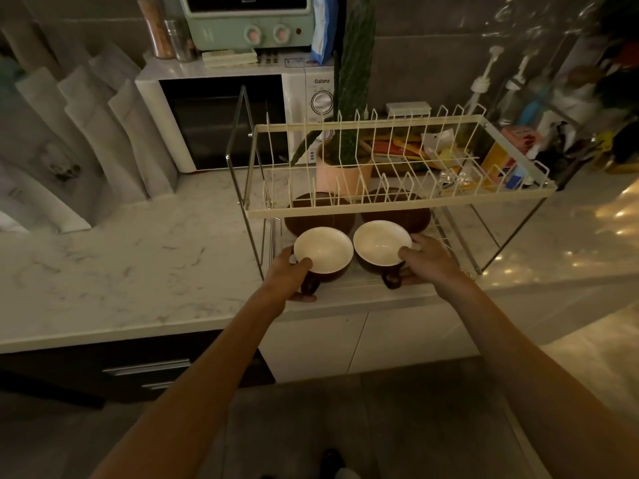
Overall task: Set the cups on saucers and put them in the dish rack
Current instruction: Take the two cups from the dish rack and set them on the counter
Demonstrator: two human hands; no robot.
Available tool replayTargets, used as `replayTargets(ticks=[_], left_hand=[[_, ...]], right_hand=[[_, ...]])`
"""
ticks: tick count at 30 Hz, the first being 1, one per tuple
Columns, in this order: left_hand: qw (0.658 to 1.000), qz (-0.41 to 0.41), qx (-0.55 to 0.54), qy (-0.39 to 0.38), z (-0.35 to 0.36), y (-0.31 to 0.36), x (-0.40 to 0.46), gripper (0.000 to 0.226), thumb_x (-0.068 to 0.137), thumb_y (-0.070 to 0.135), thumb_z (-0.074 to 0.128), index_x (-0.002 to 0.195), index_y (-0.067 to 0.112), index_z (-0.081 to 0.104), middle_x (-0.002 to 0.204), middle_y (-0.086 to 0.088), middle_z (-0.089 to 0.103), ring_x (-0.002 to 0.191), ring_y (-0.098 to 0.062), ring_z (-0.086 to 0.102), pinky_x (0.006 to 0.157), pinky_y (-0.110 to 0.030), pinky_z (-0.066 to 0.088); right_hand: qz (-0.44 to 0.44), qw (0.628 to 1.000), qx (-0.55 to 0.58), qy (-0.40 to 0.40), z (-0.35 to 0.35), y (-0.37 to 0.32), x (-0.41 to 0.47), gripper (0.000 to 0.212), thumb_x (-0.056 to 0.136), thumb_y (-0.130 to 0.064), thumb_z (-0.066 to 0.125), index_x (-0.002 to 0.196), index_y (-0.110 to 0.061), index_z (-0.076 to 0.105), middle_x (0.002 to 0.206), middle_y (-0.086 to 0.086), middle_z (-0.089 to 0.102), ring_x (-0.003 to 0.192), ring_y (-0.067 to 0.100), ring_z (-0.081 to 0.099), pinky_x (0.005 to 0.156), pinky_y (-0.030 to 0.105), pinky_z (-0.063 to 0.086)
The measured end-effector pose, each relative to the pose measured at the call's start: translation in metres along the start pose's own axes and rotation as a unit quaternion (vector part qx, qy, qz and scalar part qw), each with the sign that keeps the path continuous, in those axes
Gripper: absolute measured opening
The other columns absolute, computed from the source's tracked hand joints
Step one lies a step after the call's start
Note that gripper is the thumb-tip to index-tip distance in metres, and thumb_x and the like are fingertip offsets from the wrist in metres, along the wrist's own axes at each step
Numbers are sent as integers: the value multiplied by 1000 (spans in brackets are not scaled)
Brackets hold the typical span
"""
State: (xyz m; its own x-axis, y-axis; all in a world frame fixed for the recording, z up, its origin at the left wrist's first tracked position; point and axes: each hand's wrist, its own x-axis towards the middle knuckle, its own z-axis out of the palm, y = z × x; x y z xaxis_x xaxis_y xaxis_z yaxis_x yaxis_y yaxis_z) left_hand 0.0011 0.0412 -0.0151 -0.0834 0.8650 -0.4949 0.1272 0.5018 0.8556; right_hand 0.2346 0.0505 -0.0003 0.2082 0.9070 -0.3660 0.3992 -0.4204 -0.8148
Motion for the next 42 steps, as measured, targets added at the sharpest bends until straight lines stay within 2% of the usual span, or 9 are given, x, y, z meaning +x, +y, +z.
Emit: replayTargets(ticks=[5, 9, 13, 20, 23, 26, 29, 36, 42], left_hand=[[999, 32, 10, 12, 4, -3, -5, 50, 93, 15, 55, 140, 22, 39, 136, -13, 44, 111, -31, 51, 62, -48, 60], [999, 45, 16, 9, 4, -3, -13, 51, 93, 15, 56, 141, 21, 38, 137, -13, 44, 109, -30, 51, 61, -47, 60], [998, 50, 35, 1, 3, -1, -25, 51, 93, 17, 55, 141, 20, 37, 134, -16, 47, 113, -36, 56, 63, -50, 61], [996, 78, 49, -21, -15, -7, -57, 47, 94, 18, 54, 139, 19, 39, 129, -13, 48, 103, -29, 59, 49, -34, 60], [997, 71, 33, -29, -32, -20, -75, 46, 95, 18, 53, 139, 19, 39, 123, -9, 48, 88, -19, 58, 51, -33, 60], [999, 38, 18, -18, -50, -38, -90, 45, 95, 17, 52, 139, 20, 40, 108, -6, 53, 89, -22, 60, 53, -36, 60], [1000, 19, 7, 15, -68, -56, -102, 46, 96, 17, 52, 140, 21, 40, 114, -10, 53, 90, -24, 62, 47, -29, 57], [996, 8, -25, 86, -110, -78, -124, 43, 96, 17, 52, 137, 20, 41, 107, -2, 53, 85, -20, 61, 47, -25, 56], [988, 4, -56, 147, -150, -88, -141, 40, 96, 18, 52, 135, 18, 44, 106, 1, 54, 90, -21, 61, 50, -27, 58]], right_hand=[[-12, 999, 19, 33, 2, 2, -3, 44, 91, -7, 51, 135, -12, 53, 116, 16, 62, 73, 22, 68, 58, 33, 59], [-20, 998, 26, 59, -3, 3, -9, 43, 92, -7, 53, 134, -10, 55, 115, 12, 57, 71, 15, 62, 64, 38, 59], [-26, 998, 18, 57, -11, 5, -20, 44, 91, -10, 53, 135, -13, 56, 112, 13, 61, 77, 24, 69, 66, 38, 60], [-30, 999, -2, 45, -11, 4, -42, 45, 91, -9, 55, 136, -12, 55, 110, 14, 62, 73, 22, 70, 69, 40, 62], [-29, 1000, -11, 2, -2, 5, -58, 45, 92, -7, 55, 137, -12, 54, 92, 6, 65, 72, 22, 71, 65, 37, 62], [-29, 998, -21, -49, 11, 5, -71, 45, 92, -6, 54, 136, -13, 54, 86, 1, 64, 69, 21, 73, 56, 31, 60], [-39, 995, -37, -88, 30, 1, -76, 45, 91, -4, 55, 135, -14, 55, 85, 0, 66, 57, 15, 73, 46, 24, 55], [-76, 980, -76, -165, 81, -18, -75, 48, 91, -6, 54, 138, -15, 54, 95, 10, 71, 68, 23, 76, 64, 37, 63], [-101, 967, -87, -217, 127, -39, -84, 49, 93, -7, 53, 141, -16, 49, 99, 13, 69, 66, 20, 74, 51, 26, 58]])
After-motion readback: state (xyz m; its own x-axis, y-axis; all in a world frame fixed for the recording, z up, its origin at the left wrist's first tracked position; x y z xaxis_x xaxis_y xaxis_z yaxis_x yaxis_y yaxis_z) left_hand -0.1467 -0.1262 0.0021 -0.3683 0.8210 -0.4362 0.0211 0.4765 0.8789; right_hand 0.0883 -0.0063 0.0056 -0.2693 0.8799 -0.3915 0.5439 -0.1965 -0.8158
